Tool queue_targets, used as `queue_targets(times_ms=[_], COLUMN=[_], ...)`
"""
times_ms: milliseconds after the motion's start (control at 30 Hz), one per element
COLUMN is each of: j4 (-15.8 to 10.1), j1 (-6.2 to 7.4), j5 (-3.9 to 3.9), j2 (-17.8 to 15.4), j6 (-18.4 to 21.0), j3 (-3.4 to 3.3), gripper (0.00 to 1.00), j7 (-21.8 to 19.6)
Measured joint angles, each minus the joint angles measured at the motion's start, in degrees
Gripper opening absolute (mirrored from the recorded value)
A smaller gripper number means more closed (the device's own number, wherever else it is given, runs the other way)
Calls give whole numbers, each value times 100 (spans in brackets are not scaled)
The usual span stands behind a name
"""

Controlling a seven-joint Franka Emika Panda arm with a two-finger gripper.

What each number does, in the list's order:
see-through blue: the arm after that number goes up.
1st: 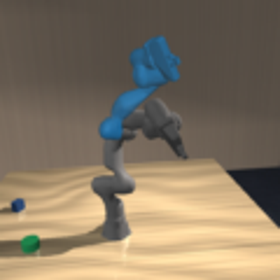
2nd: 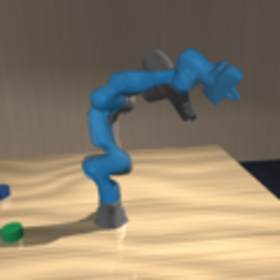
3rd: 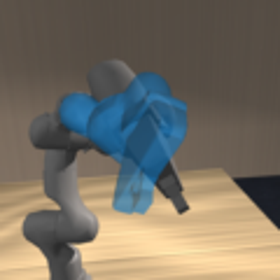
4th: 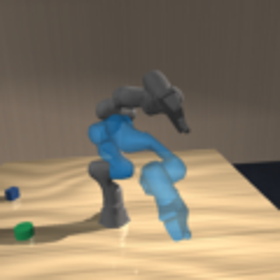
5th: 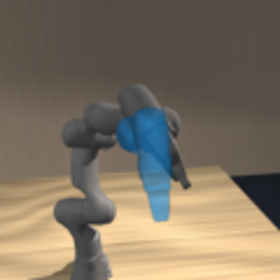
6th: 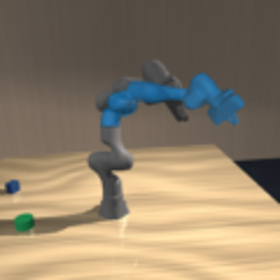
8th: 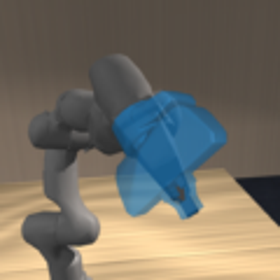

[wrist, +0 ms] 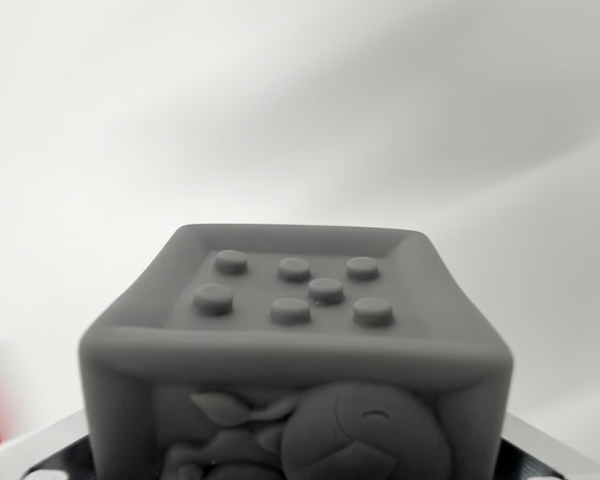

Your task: Destack cube

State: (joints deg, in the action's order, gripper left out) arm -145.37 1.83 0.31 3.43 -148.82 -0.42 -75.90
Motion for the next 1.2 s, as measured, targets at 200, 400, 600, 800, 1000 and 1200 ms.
queue_targets(times_ms=[200,400,600,800,1000,1200], j4=[0,2,14,35,57,87], j1=[-72,-156,-229,-304,-379,-454], j5=[-7,-15,-22,-31,-41,-49], j2=[-7,-17,-19,-19,-19,-16], j6=[8,18,31,46,64,86], j3=[-66,-141,-207,-277,-347,-408], gripper=[0,0,0,0,0,0], j7=[99,212,313,418,522,622])
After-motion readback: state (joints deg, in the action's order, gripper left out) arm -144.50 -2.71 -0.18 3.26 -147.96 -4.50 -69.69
